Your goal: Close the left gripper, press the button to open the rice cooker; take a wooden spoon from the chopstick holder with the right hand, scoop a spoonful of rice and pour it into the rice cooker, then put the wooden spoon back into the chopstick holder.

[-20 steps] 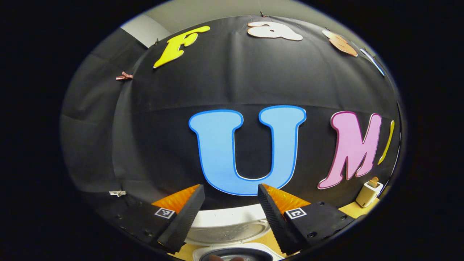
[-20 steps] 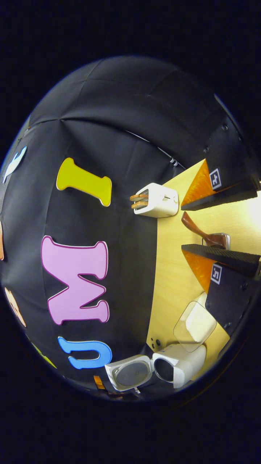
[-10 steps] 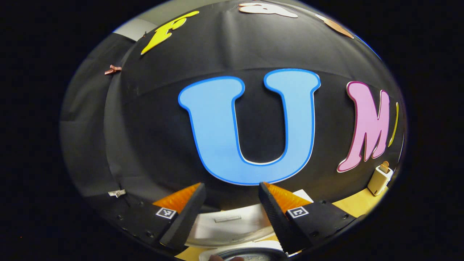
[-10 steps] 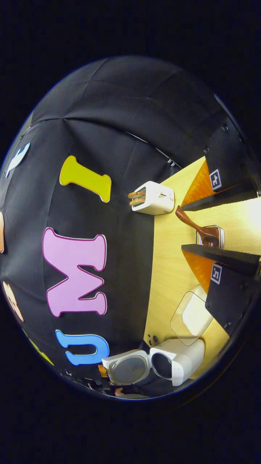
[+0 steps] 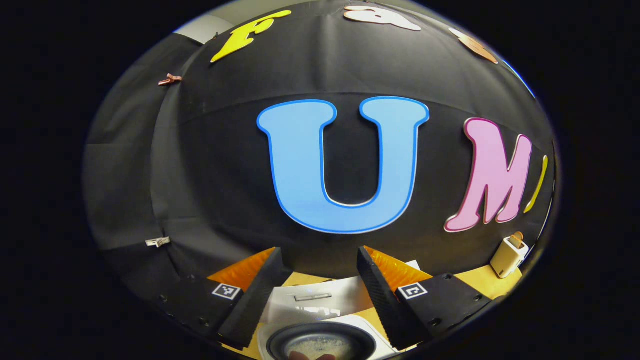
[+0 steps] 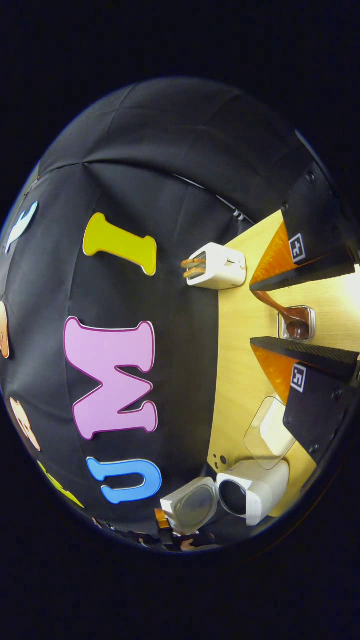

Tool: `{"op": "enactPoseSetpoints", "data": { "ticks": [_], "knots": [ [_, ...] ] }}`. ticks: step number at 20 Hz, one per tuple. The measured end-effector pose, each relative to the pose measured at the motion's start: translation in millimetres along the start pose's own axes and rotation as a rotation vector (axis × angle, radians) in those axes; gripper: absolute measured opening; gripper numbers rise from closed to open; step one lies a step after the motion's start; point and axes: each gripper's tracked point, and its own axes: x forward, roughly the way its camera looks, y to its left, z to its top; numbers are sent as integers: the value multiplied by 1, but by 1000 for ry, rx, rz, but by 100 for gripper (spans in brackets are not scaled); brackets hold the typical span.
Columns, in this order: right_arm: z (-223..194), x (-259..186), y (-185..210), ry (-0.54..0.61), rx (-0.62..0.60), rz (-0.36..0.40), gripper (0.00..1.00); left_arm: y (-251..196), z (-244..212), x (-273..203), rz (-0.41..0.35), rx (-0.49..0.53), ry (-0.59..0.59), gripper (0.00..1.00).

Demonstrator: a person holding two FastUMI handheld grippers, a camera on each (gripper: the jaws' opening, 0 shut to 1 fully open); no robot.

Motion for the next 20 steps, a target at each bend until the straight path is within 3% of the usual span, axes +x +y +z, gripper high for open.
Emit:
{"op": "enactPoseSetpoints", "data": {
  "ticks": [4, 8, 20],
  "knots": [
    [8, 4, 0, -10, -8, 88, 62, -13, -43, -45, 18, -14, 37, 98],
    [21, 2, -17, -32, -15, 125, 63, -24, -92, -75, 26, -27, 87, 98],
    [20, 3, -43, -18, 19, 197, 72, -22, -153, -94, 119, -29, 127, 99]
  ]
}}
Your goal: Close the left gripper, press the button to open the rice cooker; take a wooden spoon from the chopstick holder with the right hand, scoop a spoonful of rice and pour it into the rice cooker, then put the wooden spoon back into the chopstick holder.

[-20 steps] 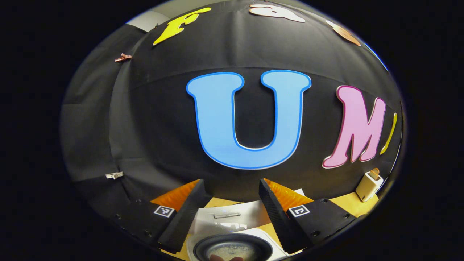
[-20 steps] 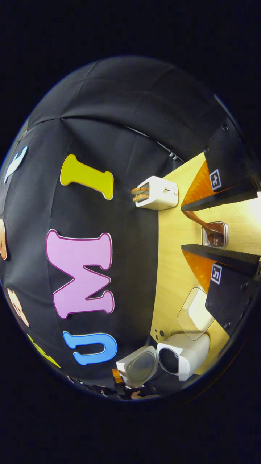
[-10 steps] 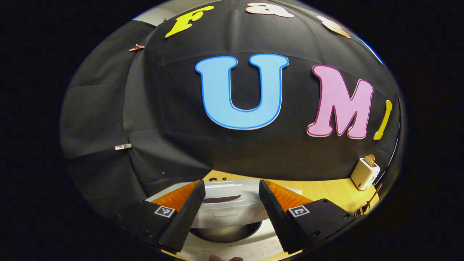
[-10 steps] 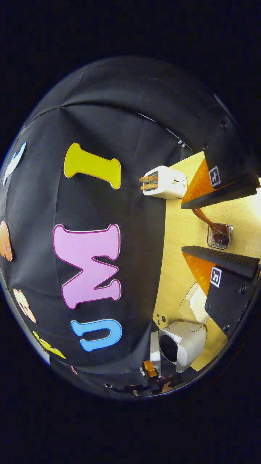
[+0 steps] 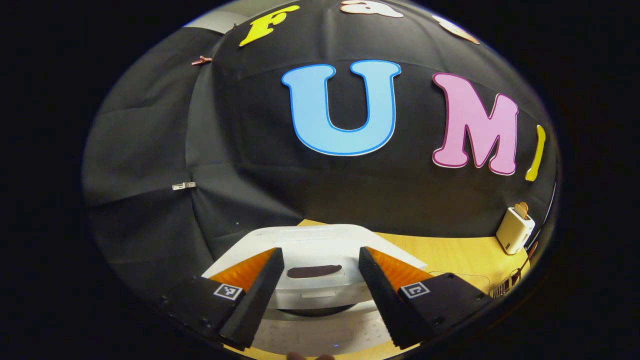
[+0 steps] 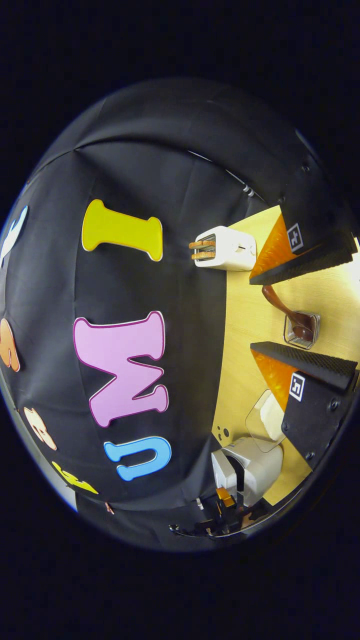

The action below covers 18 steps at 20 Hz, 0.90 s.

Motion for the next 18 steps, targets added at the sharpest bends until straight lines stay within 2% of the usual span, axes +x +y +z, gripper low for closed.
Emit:
{"op": "enactPoseSetpoints", "data": {
  "ticks": [7, 14, 18],
  "knots": [
    [-5, 7, -6, 13, 3, 47, 72, 2, -49, -3, 69, -13, 116, 99],
    [-21, 16, -5, 44, 9, 142, 73, 3, -63, -4, 143, -23, 146, 100],
    [-30, 13, -5, 47, 25, 190, 76, 1, -64, -4, 157, -23, 172, 100]
  ]
}}
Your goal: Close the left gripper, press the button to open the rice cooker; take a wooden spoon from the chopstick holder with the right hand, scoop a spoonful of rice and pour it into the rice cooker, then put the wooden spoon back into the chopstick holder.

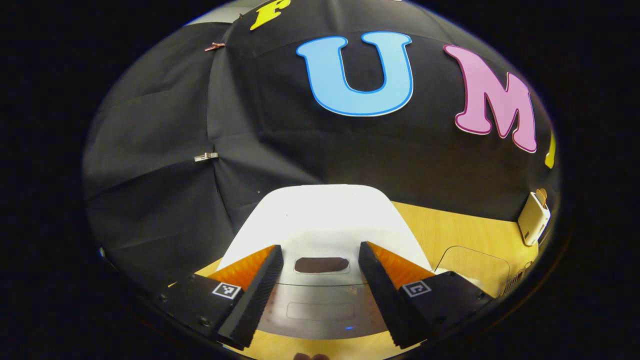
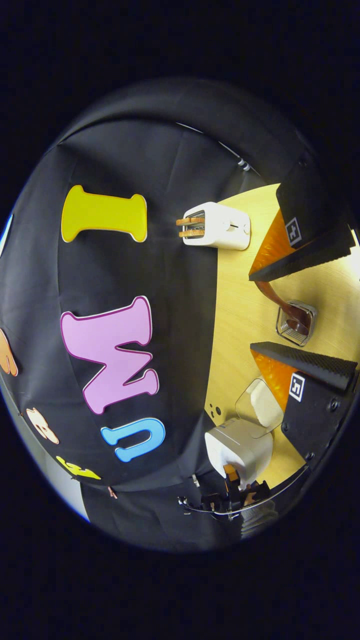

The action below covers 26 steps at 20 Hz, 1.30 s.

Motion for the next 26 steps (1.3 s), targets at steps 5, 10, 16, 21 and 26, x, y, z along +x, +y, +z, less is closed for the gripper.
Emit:
{"op": "enactPoseSetpoints", "data": {
  "ticks": [5, 10, 16, 21, 26],
  "knots": [
    [-15, -14, 0, -9, 16, 29, 77, 1, 1, -1, 12, -10, 23, 100],
    [-3, -25, 18, -45, 60, 75, 77, 7, 17, -22, -2, -56, -47, 98],
    [10, -11, 67, -70, 6, 102, 77, 24, 35, -77, -80, -157, -136, 96],
    [21, -2, 110, -71, -54, 92, 77, 44, 55, -111, -134, -194, -210, 94],
    [29, -6, 124, -81, -28, 37, 77, 40, 78, -112, -212, -101, -237, 94]
  ]
}}
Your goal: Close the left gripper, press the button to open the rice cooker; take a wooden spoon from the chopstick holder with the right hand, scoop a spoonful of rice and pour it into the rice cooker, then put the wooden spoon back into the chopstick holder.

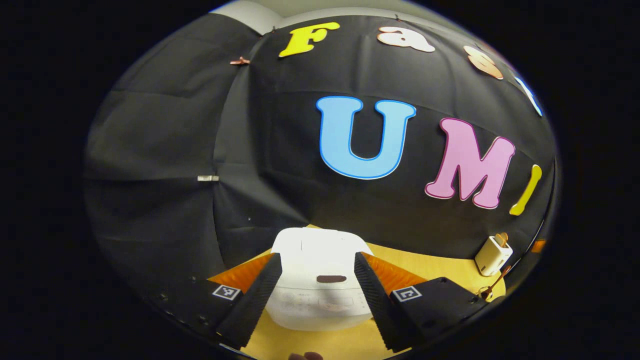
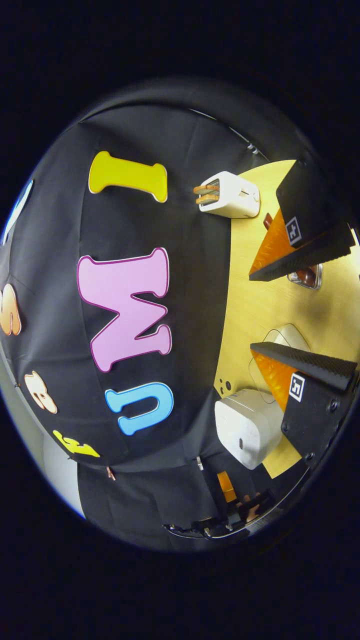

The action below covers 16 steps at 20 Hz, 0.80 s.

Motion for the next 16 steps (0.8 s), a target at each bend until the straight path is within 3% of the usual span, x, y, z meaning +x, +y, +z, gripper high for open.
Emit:
{"op": "enactPoseSetpoints", "data": {
  "ticks": [8, 16],
  "knots": [
    [9, -13, 5, -41, 6, -98, 77, -44, 12, -2, -189, 131, -12, 94],
    [13, -14, 19, -56, 5, -110, 77, -62, 11, -6, -272, 136, -10, 94]
  ]
}}
